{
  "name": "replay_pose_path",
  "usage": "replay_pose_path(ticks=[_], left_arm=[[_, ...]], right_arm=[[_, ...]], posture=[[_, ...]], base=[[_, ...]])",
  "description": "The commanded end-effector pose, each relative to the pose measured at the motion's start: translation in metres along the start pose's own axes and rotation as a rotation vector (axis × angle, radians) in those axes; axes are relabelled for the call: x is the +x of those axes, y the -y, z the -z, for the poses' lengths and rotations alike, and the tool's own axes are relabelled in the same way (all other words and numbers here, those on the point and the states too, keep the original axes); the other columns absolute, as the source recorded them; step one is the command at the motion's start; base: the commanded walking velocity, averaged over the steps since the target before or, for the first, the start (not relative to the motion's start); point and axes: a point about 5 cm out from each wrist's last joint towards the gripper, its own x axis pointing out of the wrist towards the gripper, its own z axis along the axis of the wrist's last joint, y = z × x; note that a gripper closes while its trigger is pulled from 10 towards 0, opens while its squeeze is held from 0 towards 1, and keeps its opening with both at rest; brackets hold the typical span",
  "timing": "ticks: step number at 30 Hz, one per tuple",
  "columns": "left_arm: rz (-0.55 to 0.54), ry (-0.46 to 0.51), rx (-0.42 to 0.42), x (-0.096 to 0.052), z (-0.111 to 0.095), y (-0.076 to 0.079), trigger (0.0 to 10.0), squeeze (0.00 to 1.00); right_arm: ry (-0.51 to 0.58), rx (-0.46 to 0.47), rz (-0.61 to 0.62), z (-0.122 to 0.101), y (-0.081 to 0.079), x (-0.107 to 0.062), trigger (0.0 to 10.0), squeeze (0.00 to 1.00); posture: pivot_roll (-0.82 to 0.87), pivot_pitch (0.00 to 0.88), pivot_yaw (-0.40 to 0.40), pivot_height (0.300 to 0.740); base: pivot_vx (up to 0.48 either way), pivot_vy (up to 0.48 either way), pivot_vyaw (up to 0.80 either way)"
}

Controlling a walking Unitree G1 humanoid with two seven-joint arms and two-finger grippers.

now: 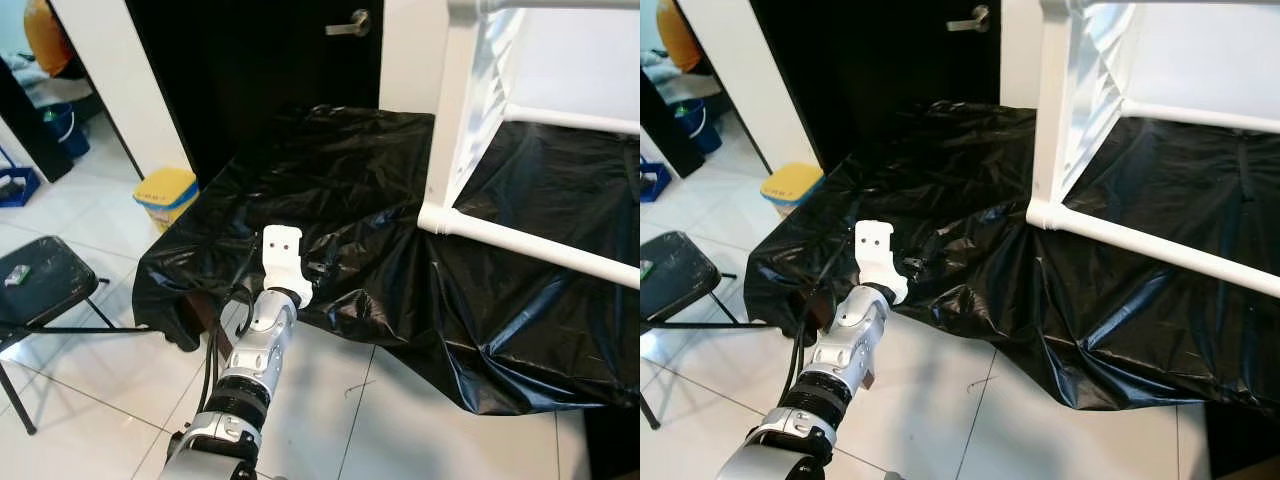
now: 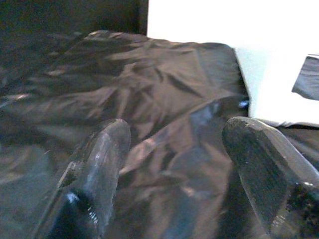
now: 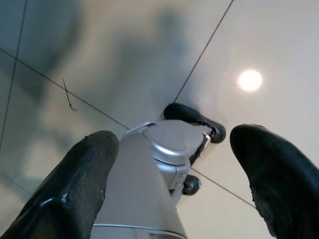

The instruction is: Building children table

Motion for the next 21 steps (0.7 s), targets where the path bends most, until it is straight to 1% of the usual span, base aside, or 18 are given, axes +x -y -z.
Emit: replay_pose_path(ticks=[1, 8, 12, 21], left_arm=[[-0.024, -0.010, 0.002, -0.0014, 0.0017, -0.0036, 10.0, 0.00], [-0.032, -0.007, 0.014, -0.0024, 0.0021, -0.0043, 10.0, 0.00], [-0.007, -0.024, 0.022, -0.0025, 0.0040, -0.0026, 10.0, 0.00], [0.022, -0.021, 0.023, -0.0017, 0.0026, 0.0000, 10.0, 0.00]], right_arm=[[-0.046, -1.458, -0.280, 0.0072, -0.1095, 0.0198, 10.0, 0.00], [-0.049, -1.460, -0.275, 0.0067, -0.1072, 0.0198, 10.0, 0.00], [-0.053, -1.463, -0.274, 0.0066, -0.1052, 0.0198, 10.0, 0.00], [-0.056, -1.462, -0.275, 0.0068, -0.1046, 0.0197, 10.0, 0.00]], posture=[[0.04, 0.000, 0.000, 0.740], [0.04, 0.000, 0.001, 0.740], [0.04, 0.000, 0.003, 0.740], [0.04, 0.000, 0.005, 0.740]], base=[[0.000, 0.000, 0.00], [0.000, 0.000, 0.00], [0.000, 0.000, 0.00], [0.000, 0.000, 0.00]])
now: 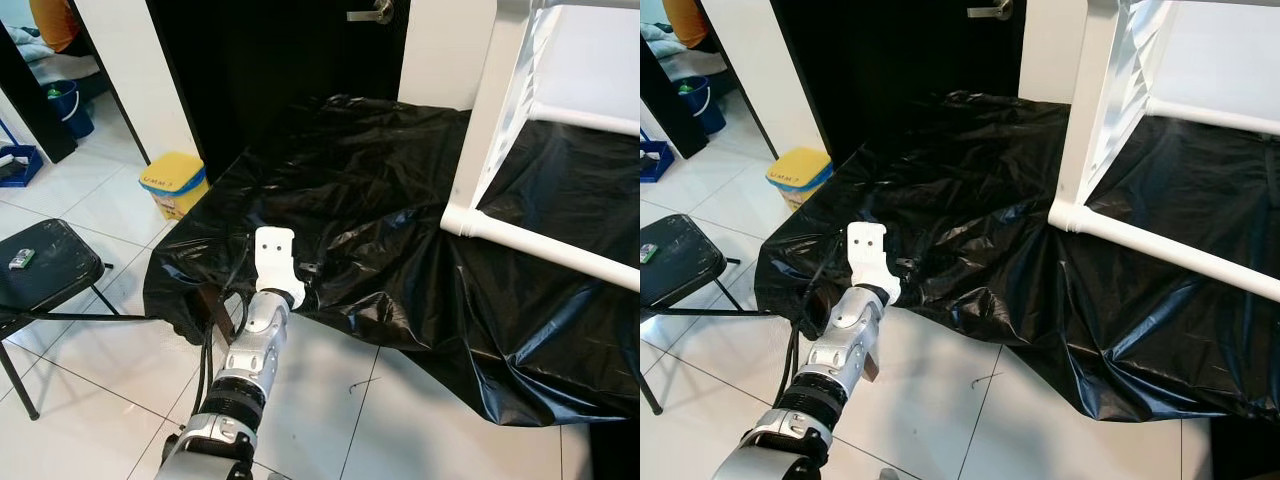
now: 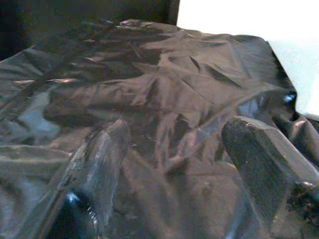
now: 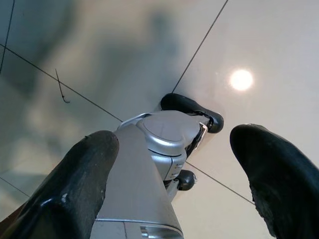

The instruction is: Building children table

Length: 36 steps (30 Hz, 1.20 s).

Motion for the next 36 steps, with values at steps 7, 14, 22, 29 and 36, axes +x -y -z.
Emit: replay_pose_path(ticks=[7, 14, 22, 29, 36], left_arm=[[0.042, -0.013, -0.024, -0.0007, 0.0010, 0.0023, 10.0, 0.00], [0.046, -0.013, -0.014, -0.0008, 0.0009, 0.0023, 10.0, 0.00], [0.052, -0.013, 0.006, -0.0001, -0.0001, 0.0023, 10.0, 0.00], [0.074, -0.028, 0.025, 0.0005, 0.0017, 0.0040, 10.0, 0.00], [0.079, -0.033, 0.018, 0.0010, 0.0017, 0.0027, 10.0, 0.00]], right_arm=[[-0.045, -1.447, -0.284, 0.0086, -0.1087, 0.0184, 10.0, 0.00], [-0.048, -1.442, -0.283, 0.0090, -0.1087, 0.0184, 10.0, 0.00], [-0.048, -1.436, -0.279, 0.0076, -0.1086, 0.0186, 10.0, 0.00], [-0.046, -1.442, -0.280, 0.0070, -0.1093, 0.0188, 10.0, 0.00], [-0.048, -1.496, -0.284, 0.0074, -0.1087, 0.0187, 10.0, 0.00]], posture=[[0.05, 0.000, 0.005, 0.740], [0.05, 0.000, 0.005, 0.740], [0.04, 0.000, 0.009, 0.740], [0.03, 0.000, 0.017, 0.740], [0.02, 0.000, 0.025, 0.740]], base=[[0.000, 0.000, -0.11], [0.000, 0.000, -0.78], [0.000, 0.000, -0.77], [0.000, 0.000, -0.76], [0.000, 0.000, -0.25]])
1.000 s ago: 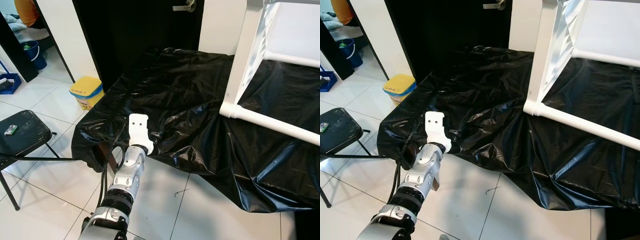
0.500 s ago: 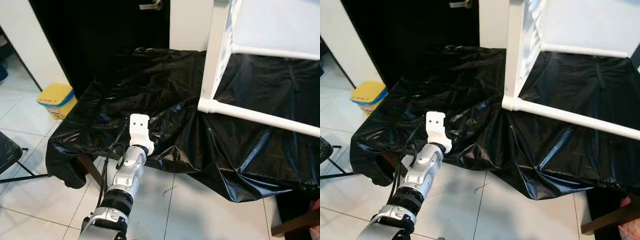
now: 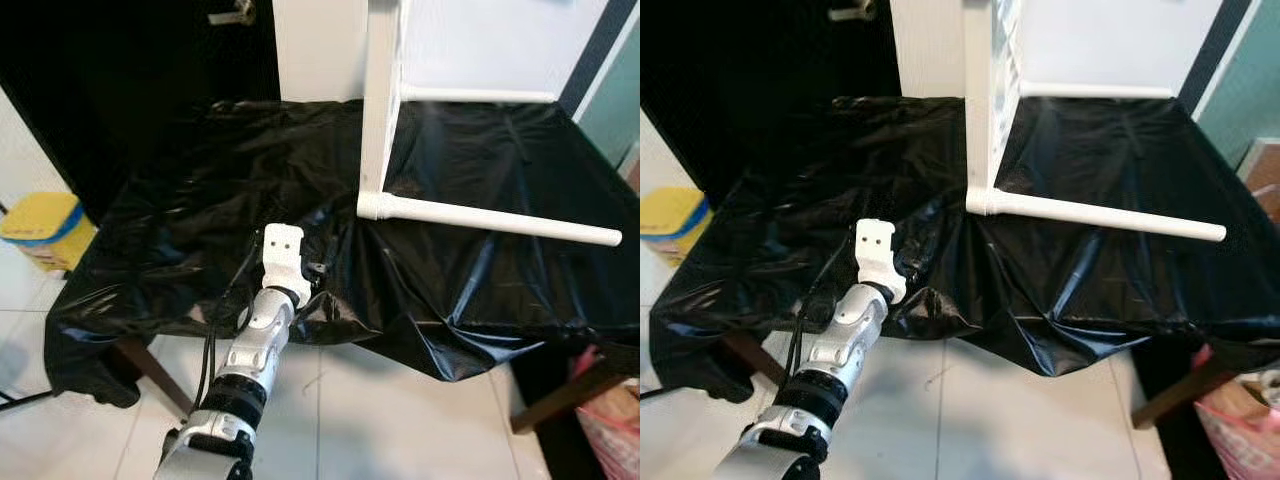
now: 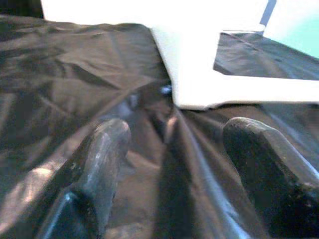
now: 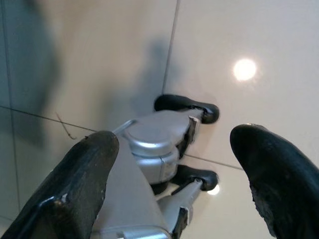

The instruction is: Building children table

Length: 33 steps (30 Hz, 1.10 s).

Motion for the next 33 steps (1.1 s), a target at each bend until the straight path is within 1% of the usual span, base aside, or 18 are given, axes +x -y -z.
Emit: replay_pose_path(ticks=[1, 3, 7, 15, 22, 33], left_arm=[[0.009, -0.018, -0.003, -0.001, 0.003, -0.001, 10.0, 0.00], [0.009, -0.018, -0.008, -0.001, 0.002, -0.002, 10.0, 0.00], [0.008, -0.015, -0.011, 0.000, 0.002, -0.002, 10.0, 0.00], [0.010, -0.010, 0.015, 0.001, 0.000, -0.002, 10.0, 0.00], [0.008, -0.001, 0.004, 0.001, -0.001, -0.001, 10.0, 0.00], [0.003, 0.000, 0.003, 0.001, -0.001, -0.001, 10.0, 0.00]], right_arm=[[-0.048, -1.501, -0.263, 0.005, -0.101, 0.018, 10.0, 0.00], [-0.053, -1.517, -0.270, 0.006, -0.101, 0.018, 10.0, 0.00], [-0.056, -1.518, -0.279, 0.007, -0.101, 0.018, 10.0, 0.00], [-0.055, -1.533, -0.294, 0.011, -0.103, 0.017, 10.0, 0.00], [-0.052, -1.549, -0.305, 0.015, -0.106, 0.017, 10.0, 0.00], [-0.051, -1.559, -0.308, 0.015, -0.106, 0.017, 10.0, 0.00]], posture=[[0.02, 0.000, 0.025, 0.740], [0.02, 0.000, 0.030, 0.740], [0.02, 0.000, 0.027, 0.740], [0.03, 0.000, 0.015, 0.740], [0.03, 0.000, 0.007, 0.740], [0.04, 0.000, 0.004, 0.740]], base=[[0.000, 0.000, 0.00], [0.000, 0.000, 0.00], [0.000, 0.000, 0.00], [0.000, 0.000, 0.00], [0.000, 0.000, 0.00], [0.000, 0.000, 0.00]])
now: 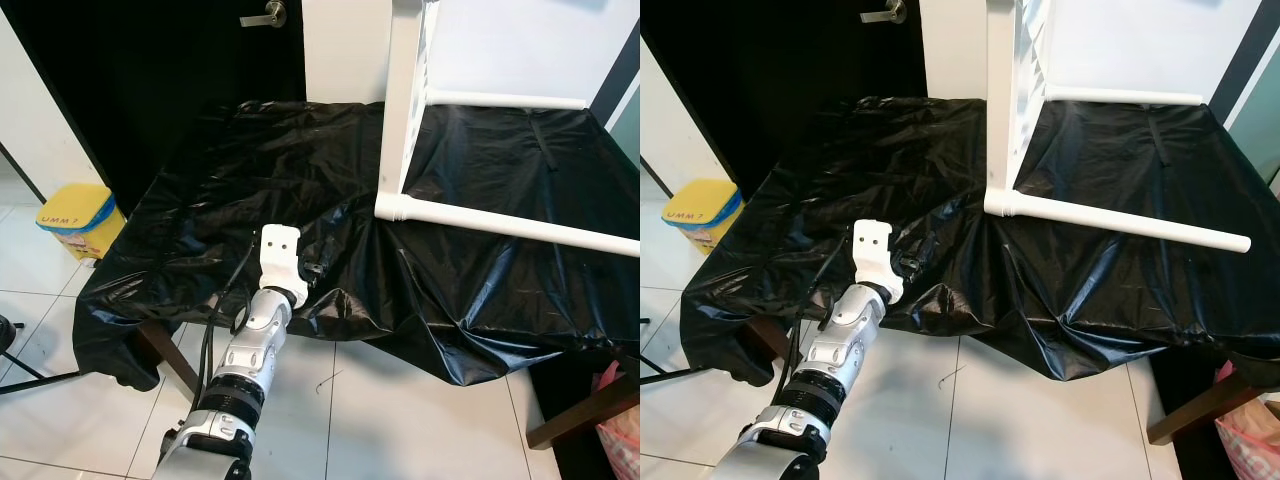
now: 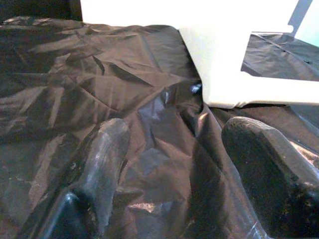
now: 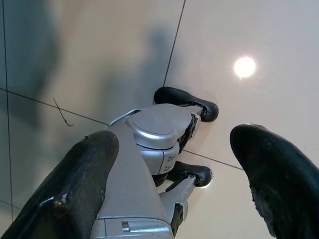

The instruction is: Building children table

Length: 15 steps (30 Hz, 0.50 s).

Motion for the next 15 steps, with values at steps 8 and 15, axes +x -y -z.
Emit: replay_pose_path(ticks=[8, 15], left_arm=[[0.011, -0.005, 0.010, 0.0007, 0.0000, 0.0007, 10.0, 0.00], [0.014, -0.008, 0.011, 0.0008, 0.0005, 0.0013, 10.0, 0.00]], right_arm=[[-0.038, -1.565, -0.309, 0.0123, -0.1074, 0.0162, 10.0, 0.00], [-0.039, -1.565, -0.310, 0.0121, -0.1062, 0.0161, 10.0, 0.00]], posture=[[0.04, 0.000, 0.006, 0.740], [0.04, 0.000, 0.007, 0.740]], base=[[0.000, 0.000, 0.00], [0.000, -0.182, 0.00]])
